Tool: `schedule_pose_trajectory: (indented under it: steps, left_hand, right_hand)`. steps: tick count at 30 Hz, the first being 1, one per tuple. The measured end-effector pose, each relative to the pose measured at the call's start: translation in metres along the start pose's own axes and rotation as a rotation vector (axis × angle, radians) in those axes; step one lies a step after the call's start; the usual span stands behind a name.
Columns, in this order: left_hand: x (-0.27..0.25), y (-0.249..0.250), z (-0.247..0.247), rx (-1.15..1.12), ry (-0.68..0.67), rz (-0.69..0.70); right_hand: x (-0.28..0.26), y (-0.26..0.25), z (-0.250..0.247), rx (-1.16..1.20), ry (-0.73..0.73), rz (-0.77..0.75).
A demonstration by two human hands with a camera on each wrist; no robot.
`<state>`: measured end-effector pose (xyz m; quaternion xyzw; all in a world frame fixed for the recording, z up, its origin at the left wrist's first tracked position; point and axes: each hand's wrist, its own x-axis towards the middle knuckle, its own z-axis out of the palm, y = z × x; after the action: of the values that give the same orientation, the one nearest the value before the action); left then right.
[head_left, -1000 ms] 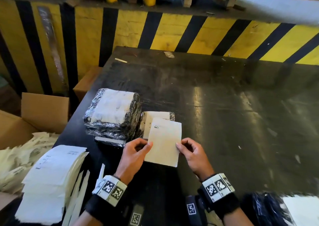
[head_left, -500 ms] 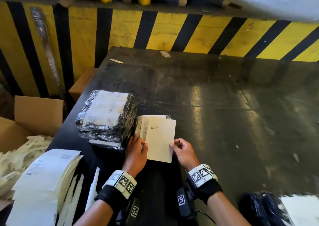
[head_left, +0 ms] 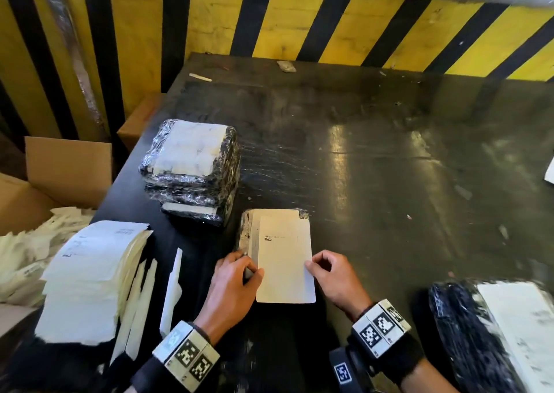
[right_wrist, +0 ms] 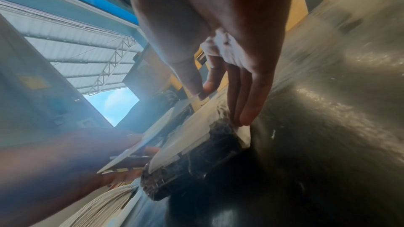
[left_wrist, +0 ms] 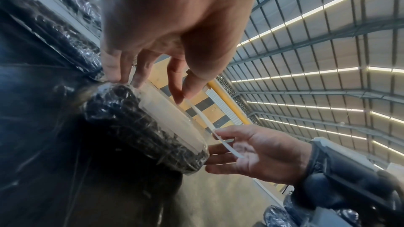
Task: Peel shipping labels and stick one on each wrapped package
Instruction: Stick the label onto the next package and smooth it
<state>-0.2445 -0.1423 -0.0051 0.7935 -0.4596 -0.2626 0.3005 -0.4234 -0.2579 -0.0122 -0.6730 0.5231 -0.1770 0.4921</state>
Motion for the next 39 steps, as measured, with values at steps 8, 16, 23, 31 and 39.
schedule_pose_trajectory:
  steps: [8, 16, 23, 31, 39]
  left_hand:
    - [0.012, -0.001, -0.013, -0.086, 0.018, -0.032]
    - [0.036, -0.011, 0.000, -0.172, 0.041, -0.156]
    - [0.035, -0.012, 0.001, -0.228, 0.014, -0.175]
    - [0.032, -0.008, 0.001, -0.223, 0.026, -0.172]
    - [0.036, -0.010, 0.003, -0.155, 0.012, -0.206]
  right_hand:
    - [-0.001, -0.018, 0.015, 0.007, 0.014, 0.044]
    - [0.026, -0.034, 0.022, 0.020, 0.048, 0.112]
    - [0.025, -0.031, 0.023, -0.003, 0.042, 0.115]
    - [0.024, -0.032, 0.025, -0.042, 0.043, 0.110]
    - [0.026, -0.034, 0.026, -0.091, 0.081, 0.157]
